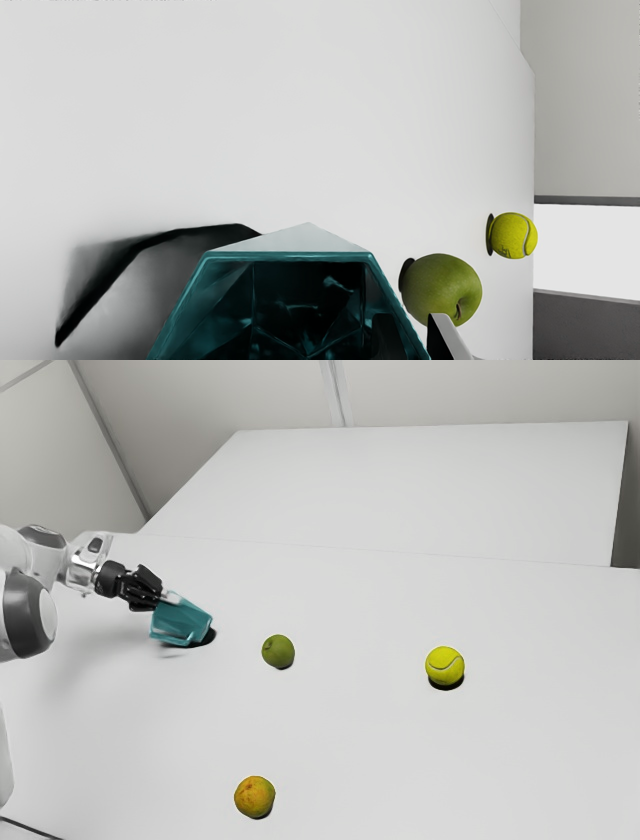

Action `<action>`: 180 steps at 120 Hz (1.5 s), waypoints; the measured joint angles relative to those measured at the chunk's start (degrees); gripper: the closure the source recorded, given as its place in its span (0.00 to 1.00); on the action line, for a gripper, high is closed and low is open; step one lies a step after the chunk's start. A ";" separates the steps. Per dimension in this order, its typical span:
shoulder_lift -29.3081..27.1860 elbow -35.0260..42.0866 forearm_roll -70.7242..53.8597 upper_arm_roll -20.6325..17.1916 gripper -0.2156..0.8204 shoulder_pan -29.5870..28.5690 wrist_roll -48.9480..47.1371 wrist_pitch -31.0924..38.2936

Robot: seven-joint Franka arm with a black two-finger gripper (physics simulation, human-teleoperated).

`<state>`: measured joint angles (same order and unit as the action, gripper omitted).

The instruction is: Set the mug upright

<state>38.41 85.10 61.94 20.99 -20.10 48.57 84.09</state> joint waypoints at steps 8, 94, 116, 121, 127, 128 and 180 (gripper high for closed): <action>-0.26 0.03 -0.02 0.00 0.91 0.05 0.33 -0.08; -21.84 5.24 -50.08 -11.44 0.96 15.38 -17.13 12.51; -23.39 13.81 -55.13 -12.79 0.96 17.88 -23.63 22.64; -23.67 15.75 -55.59 -13.15 0.96 17.98 -25.03 24.83; -24.02 18.18 -55.97 -13.59 0.96 18.02 -26.61 27.40; -24.08 18.52 -56.04 -13.65 0.96 18.02 -26.87 27.80; -21.78 22.15 -61.09 -14.69 0.96 18.18 -36.86 36.57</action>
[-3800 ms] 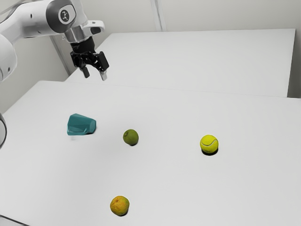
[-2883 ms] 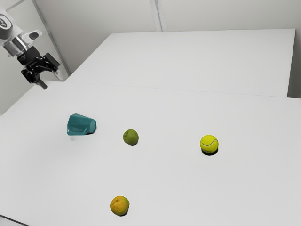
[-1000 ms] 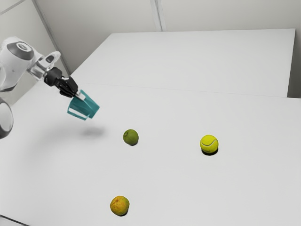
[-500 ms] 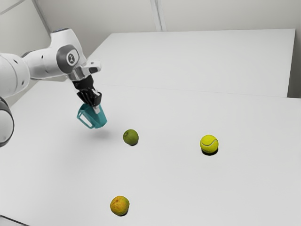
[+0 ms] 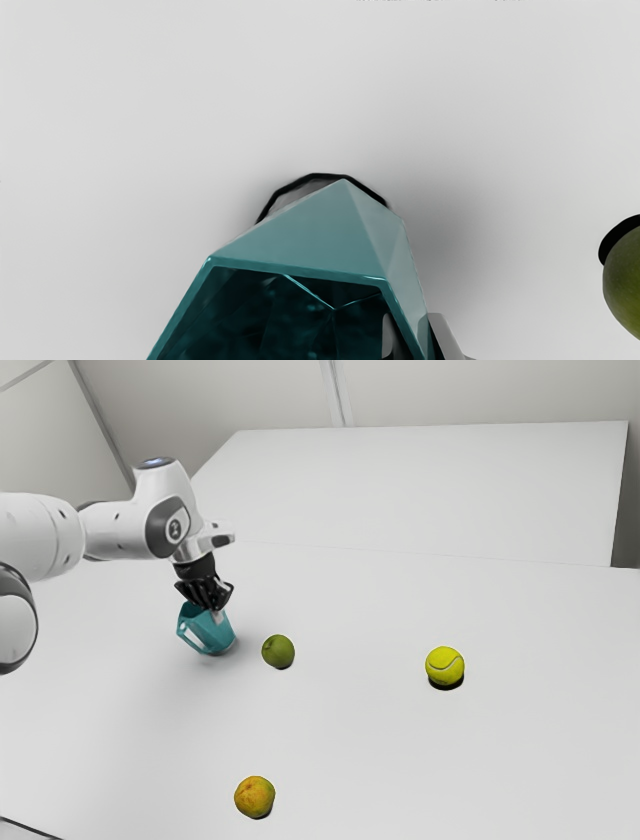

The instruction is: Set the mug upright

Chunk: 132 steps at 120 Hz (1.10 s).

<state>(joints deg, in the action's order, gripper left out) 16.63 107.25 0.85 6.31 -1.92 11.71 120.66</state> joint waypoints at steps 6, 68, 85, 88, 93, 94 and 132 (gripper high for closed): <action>0.07 0.00 -0.04 -0.01 0.91 0.19 -0.73 0.23; -10.81 -1.93 1.15 -3.11 0.28 1.11 -5.90 -7.43; -12.48 -8.75 1.04 -4.67 0.24 2.00 -6.12 -13.83; -12.80 -9.69 1.03 -4.73 0.24 2.17 -6.15 -15.04; -13.23 -11.28 1.03 -4.73 0.23 2.37 -6.19 -17.14; -13.31 -11.59 1.03 -4.73 0.23 2.40 -6.20 -17.56; -14.14 -14.57 1.32 -4.73 0.21 1.65 -6.26 -27.12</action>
<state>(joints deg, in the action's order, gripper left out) 2.49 92.68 2.16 1.58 -0.27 5.45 93.54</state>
